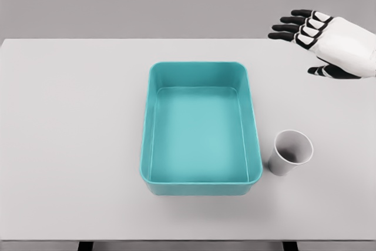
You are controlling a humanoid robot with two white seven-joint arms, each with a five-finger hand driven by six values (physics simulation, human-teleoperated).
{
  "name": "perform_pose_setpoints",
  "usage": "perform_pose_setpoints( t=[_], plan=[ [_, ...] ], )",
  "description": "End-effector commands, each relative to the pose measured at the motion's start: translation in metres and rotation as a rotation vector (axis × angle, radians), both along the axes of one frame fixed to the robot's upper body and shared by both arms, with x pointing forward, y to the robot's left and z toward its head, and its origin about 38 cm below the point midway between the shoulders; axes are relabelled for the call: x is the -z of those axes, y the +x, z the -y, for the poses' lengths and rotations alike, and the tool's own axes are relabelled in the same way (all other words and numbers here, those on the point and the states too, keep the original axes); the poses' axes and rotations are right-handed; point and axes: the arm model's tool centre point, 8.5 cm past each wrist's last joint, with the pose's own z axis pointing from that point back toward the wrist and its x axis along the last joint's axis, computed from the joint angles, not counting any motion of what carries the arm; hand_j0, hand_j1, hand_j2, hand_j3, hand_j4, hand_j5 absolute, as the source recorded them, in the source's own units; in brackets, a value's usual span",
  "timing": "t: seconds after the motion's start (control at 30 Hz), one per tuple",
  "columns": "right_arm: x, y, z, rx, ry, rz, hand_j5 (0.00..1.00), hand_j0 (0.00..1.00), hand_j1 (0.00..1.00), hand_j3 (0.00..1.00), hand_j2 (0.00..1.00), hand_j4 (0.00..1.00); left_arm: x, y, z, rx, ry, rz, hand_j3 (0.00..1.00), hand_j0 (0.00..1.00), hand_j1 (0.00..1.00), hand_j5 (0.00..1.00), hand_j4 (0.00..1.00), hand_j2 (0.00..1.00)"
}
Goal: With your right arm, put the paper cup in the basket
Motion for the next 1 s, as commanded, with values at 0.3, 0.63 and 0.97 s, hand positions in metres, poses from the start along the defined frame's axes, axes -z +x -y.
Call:
perform_pose_setpoints(
  t=[0.3,0.63,0.97],
  plan=[
    [-0.006,-0.013,0.025,0.018,0.224,-0.077,1.00,1.00,1.00,1.00,1.00,1.00,0.000,0.000,0.000,0.000,0.000,0.000,1.00,1.00,1.00,1.00,1.00,1.00],
    [0.017,-0.032,0.046,-0.014,0.404,-0.383,1.00,1.00,1.00,1.00,1.00,1.00,0.000,0.000,0.000,0.000,0.000,0.000,1.00,1.00,1.00,1.00,1.00,1.00],
    [0.051,-0.065,0.081,0.045,0.458,-0.609,1.00,1.00,1.00,1.00,1.00,1.00,0.000,0.000,0.000,0.000,0.000,0.000,1.00,1.00,1.00,1.00,1.00,1.00]
  ],
)
